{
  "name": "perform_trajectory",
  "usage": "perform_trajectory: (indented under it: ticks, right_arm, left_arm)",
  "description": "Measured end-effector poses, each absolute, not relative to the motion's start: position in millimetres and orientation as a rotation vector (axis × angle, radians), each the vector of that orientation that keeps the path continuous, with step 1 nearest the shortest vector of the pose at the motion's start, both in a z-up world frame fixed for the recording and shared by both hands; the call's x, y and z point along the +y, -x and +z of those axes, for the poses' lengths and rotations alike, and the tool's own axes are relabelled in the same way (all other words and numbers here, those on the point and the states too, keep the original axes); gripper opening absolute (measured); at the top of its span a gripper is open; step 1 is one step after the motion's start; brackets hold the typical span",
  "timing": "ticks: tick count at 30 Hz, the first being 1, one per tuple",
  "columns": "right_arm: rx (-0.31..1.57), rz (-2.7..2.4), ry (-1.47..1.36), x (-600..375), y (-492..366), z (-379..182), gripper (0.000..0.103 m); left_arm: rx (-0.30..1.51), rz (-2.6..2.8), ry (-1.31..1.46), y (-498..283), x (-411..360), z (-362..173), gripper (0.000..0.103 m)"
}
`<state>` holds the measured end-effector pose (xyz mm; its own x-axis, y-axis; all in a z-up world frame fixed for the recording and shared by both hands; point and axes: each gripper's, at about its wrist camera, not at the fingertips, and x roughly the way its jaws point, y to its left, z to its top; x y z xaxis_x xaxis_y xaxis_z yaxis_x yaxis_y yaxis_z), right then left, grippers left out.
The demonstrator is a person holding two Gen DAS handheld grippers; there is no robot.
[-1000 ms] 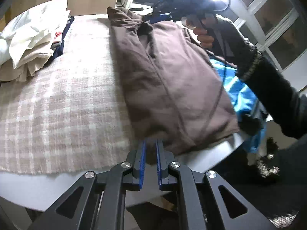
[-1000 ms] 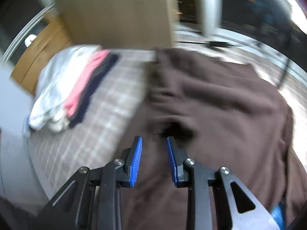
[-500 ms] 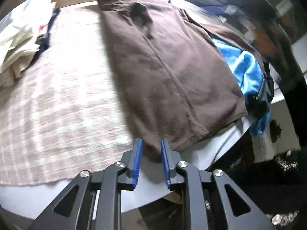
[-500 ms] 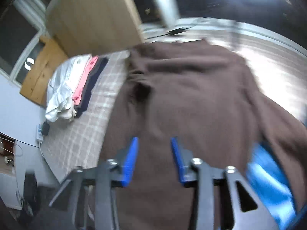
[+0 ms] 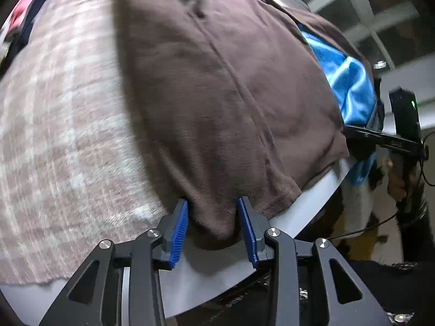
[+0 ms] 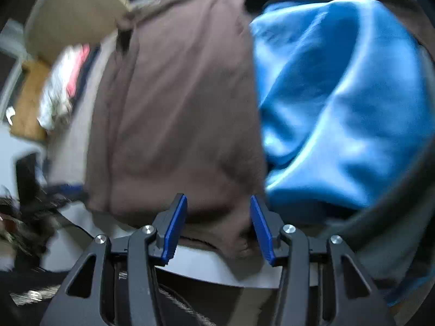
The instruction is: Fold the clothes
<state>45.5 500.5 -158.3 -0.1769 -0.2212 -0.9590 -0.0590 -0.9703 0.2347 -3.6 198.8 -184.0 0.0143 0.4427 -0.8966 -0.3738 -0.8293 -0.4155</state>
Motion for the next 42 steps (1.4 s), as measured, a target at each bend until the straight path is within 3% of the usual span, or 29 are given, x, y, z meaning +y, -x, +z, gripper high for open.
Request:
perform_trajectory:
  ticks: [2,6,9,15,16,17,18,19,22,27,32,35,38,40,42]
  right_arm:
    - [-0.148,-2.352,-1.998,490.2,-47.7,-162.7,0.048]
    - [-0.101,-2.403,-2.072,498.6,-55.7,-166.0,0.048]
    - [-0.199,-2.394,-2.095,513.8,-59.2,-169.9,0.048]
    - [-0.256,-2.288,-2.070,511.5,-61.7,-182.2,0.049]
    - [-0.261,-2.280,-2.061,509.7,-62.5,-181.5,0.046]
    - [-0.265,-2.272,-2.052,508.0,-63.4,-180.8,0.041]
    - [-0.280,-2.262,-2.040,506.9,-63.8,-178.7,0.021]
    - [-0.318,-2.246,-2.020,507.0,-63.4,-173.4,0.012]
    - [-0.418,-2.228,-1.938,510.8,-63.4,-150.2,0.011]
    - [-0.474,-2.280,-1.846,524.3,-73.2,-119.9,0.010]
    - [-0.224,-2.235,-2.112,518.8,-68.9,-179.1,0.010]
    - [-0.192,-2.225,-2.121,522.1,-67.7,-165.7,0.011]
    - [-0.179,-2.370,-1.988,540.3,-68.9,-114.3,0.020]
    - [-0.118,-2.499,-1.928,561.1,-61.6,-83.1,0.033]
    - [-0.043,-2.617,-1.889,580.8,-51.4,-57.0,0.035]
  left_arm:
    - [-0.076,1.870,1.726,5.3,198.4,-181.5,0.013]
    - [-0.155,1.844,1.719,12.5,187.0,-172.3,0.010]
    - [-0.180,1.838,1.709,15.0,179.7,-165.1,0.011]
    - [-0.117,1.818,1.763,5.3,181.4,-181.3,0.027]
    - [-0.088,1.816,1.757,2.1,185.6,-185.3,0.023]
    - [-0.059,1.815,1.750,-0.5,189.6,-188.3,0.010]
    - [-0.033,1.817,1.742,-0.2,192.4,-187.6,0.010]
    - [-0.017,1.815,1.736,0.6,194.2,-186.2,0.008]
    - [-0.042,1.821,1.713,5.6,180.3,-160.2,0.007]
    - [0.027,1.882,1.643,2.8,158.0,-115.3,0.007]
    - [0.171,1.797,1.756,0.1,179.9,-171.3,0.007]
    - [0.165,1.787,1.765,2.3,170.3,-170.4,0.007]
    - [0.162,1.842,1.720,6.8,151.3,-143.1,0.007]
    - [0.163,1.886,1.681,12.8,147.6,-125.0,0.007]
    - [0.161,1.927,1.641,20.5,150.4,-109.2,0.007]
